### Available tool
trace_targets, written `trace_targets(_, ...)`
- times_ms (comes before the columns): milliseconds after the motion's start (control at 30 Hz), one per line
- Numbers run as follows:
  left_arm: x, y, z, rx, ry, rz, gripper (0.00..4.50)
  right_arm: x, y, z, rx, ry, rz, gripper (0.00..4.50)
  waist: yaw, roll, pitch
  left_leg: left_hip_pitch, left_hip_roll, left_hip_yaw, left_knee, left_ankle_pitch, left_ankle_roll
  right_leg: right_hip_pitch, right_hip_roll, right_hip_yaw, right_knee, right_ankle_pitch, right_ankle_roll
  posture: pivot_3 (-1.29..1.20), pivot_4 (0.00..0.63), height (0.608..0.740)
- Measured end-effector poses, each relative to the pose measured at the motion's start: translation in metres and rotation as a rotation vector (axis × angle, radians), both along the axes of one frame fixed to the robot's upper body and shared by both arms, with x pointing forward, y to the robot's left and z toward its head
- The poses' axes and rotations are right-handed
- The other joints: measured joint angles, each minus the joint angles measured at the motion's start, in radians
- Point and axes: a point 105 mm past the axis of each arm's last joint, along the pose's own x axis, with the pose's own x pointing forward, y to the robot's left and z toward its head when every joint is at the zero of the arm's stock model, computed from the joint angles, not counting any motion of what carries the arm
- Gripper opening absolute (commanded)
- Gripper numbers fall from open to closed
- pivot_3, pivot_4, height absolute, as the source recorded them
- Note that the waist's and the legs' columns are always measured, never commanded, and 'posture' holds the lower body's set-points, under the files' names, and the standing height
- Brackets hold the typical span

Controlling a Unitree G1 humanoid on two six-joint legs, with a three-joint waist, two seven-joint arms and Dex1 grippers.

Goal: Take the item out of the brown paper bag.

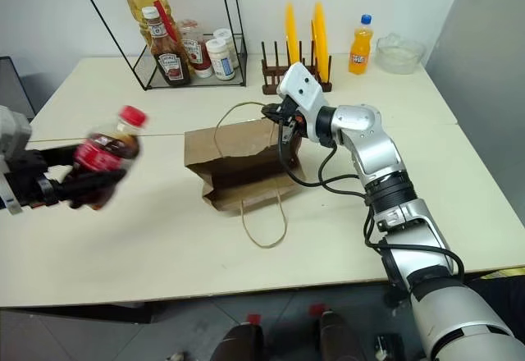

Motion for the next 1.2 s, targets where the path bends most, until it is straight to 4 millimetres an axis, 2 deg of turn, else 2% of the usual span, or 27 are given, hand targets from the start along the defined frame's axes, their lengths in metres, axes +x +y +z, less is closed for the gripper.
trace_targets(67, 0.016, 0.014, -0.012, 0.037, -0.013, 0.125, 3.21, -0.001, 0.001, 0.0, 0.0, -0.003, 0.004, 0.0, 0.003, -0.001, -0.001, 0.0, 0.0, 0.0, 0.0, 0.0, 0.0, 0.0, -0.002, 0.001, 0.0, 0.0, 0.0, 0.0, 0.15, 0.74)
trace_targets(133, 0.031, 0.018, -0.039, 0.056, 0.023, 0.21, 3.21, -0.002, 0.002, -0.001, -0.003, -0.004, 0.007, 0.0, 0.006, -0.001, -0.001, -0.001, -0.001, 0.001, 0.001, 0.0, 0.0, 0.0, -0.005, 0.001, 0.0, 0.001, 0.001, 0.0, 0.15, 0.74)
trace_targets(233, 0.046, 0.007, -0.082, 0.038, 0.126, 0.235, 3.21, -0.002, 0.003, -0.003, -0.004, -0.002, 0.012, 0.0, 0.007, -0.002, -0.001, -0.003, -0.001, 0.001, 0.001, 0.0, 0.0, -0.001, -0.005, 0.001, -0.001, 0.001, 0.001, 0.0, 0.15, 0.74)
trace_targets(300, 0.052, 0.0, -0.099, 0.039, 0.174, 0.227, 3.21, -0.003, 0.004, -0.003, -0.003, -0.005, 0.015, 0.0, 0.005, -0.003, -0.001, -0.003, -0.001, 0.001, 0.0, 0.0, 0.0, -0.001, -0.005, 0.001, -0.001, 0.001, 0.001, 0.0, 0.15, 0.74)
trace_targets(433, 0.063, 0.002, -0.099, 0.06, 0.185, 0.233, 3.21, -0.004, 0.003, -0.002, -0.003, -0.013, 0.015, 0.0, 0.0, -0.003, -0.001, -0.001, -0.002, 0.001, 0.0, 0.0, 0.0, -0.001, -0.005, 0.0, 0.0, 0.001, 0.0, 0.0, 0.15, 0.74)
trace_targets(467, 0.065, 0.002, -0.101, 0.074, 0.195, 0.225, 3.77, -0.005, 0.003, -0.001, -0.002, -0.016, 0.015, 0.0, 0.0, -0.003, -0.001, -0.001, -0.002, 0.001, 0.0, 0.0, 0.0, -0.001, -0.004, 0.0, 0.001, 0.001, 0.0, 0.0, 0.15, 0.74)
trace_targets(567, 0.068, -0.001, -0.106, 0.102, 0.212, 0.195, 4.48, -0.006, 0.004, 0.0, 0.0, -0.021, 0.015, 0.0, -0.001, -0.003, -0.001, 0.0, -0.002, 0.001, 0.0, 0.0, 0.0, -0.001, -0.004, 0.001, 0.002, 0.001, 0.0, 0.0, 0.15, 0.74)
trace_targets(667, 0.068, -0.003, -0.108, 0.095, 0.224, 0.176, 4.48, -0.006, 0.003, -0.001, 0.003, -0.019, 0.008, 0.0, -0.003, -0.003, -0.001, -0.001, -0.001, 0.001, 0.001, 0.0, 0.0, -0.001, -0.004, 0.001, 0.002, 0.001, 0.0, 0.0, 0.15, 0.74)
trace_targets(767, 0.064, -0.008, -0.097, 0.085, 0.21, 0.148, 4.48, -0.006, 0.002, -0.005, 0.003, -0.006, -0.002, 0.0, -0.005, -0.003, -0.001, -0.002, -0.001, 0.0, 0.0, 0.0, 0.0, -0.002, -0.004, 0.0, 0.001, 0.001, 0.0, 0.0, 0.15, 0.74)
trace_targets(867, 0.058, -0.011, -0.065, 0.086, 0.13, 0.115, 4.48, -0.005, -0.001, -0.006, 0.001, -0.005, -0.01, 0.0, -0.007, -0.003, -0.001, -0.001, 0.0, 0.001, 0.0, 0.0, 0.0, -0.001, -0.005, 0.001, 0.001, 0.001, 0.0, 0.0, 0.15, 0.74)
trace_targets(1000, 0.037, -0.023, -0.02, 0.092, 0.028, 0.018, 4.48, -0.003, -0.001, -0.003, 0.008, -0.012, -0.02, 0.0, -0.008, -0.002, -0.001, -0.001, 0.0, 0.001, 0.0, 0.0, 0.0, -0.001, -0.005, 0.001, 0.0, 0.001, 0.0, 0.0, 0.15, 0.74)
trace_targets(1067, 0.028, -0.033, 0.0, 0.078, -0.046, -0.048, 4.48, 0.006, 0.003, 0.009, 0.047, -0.029, -0.053, 0.0, -0.009, -0.002, -0.001, -0.001, 0.0, 0.002, 0.0, 0.0, 0.0, -0.001, -0.005, 0.001, 0.0, 0.001, 0.0, 0.0, 0.15, 0.74)
trace_targets(1133, 0.02, -0.047, 0.018, 0.058, -0.121, -0.131, 4.48, 0.014, 0.008, 0.032, 0.101, -0.089, -0.083, 0.0, -0.01, -0.002, -0.001, -0.001, 0.0, 0.002, 0.0, 0.0, 0.0, -0.001, -0.004, 0.001, 0.0, 0.001, 0.0, 0.0, 0.15, 0.74)
trace_targets(1200, 0.011, -0.057, 0.025, 0.034, -0.147, -0.195, 4.48, 0.017, 0.014, 0.053, 0.139, -0.153, -0.097, 0.0, -0.011, -0.002, -0.001, 0.0, 0.0, 0.002, -0.001, 0.0, 0.0, -0.001, -0.004, 0.001, 0.0, 0.001, 0.0, 0.0, 0.15, 0.74)
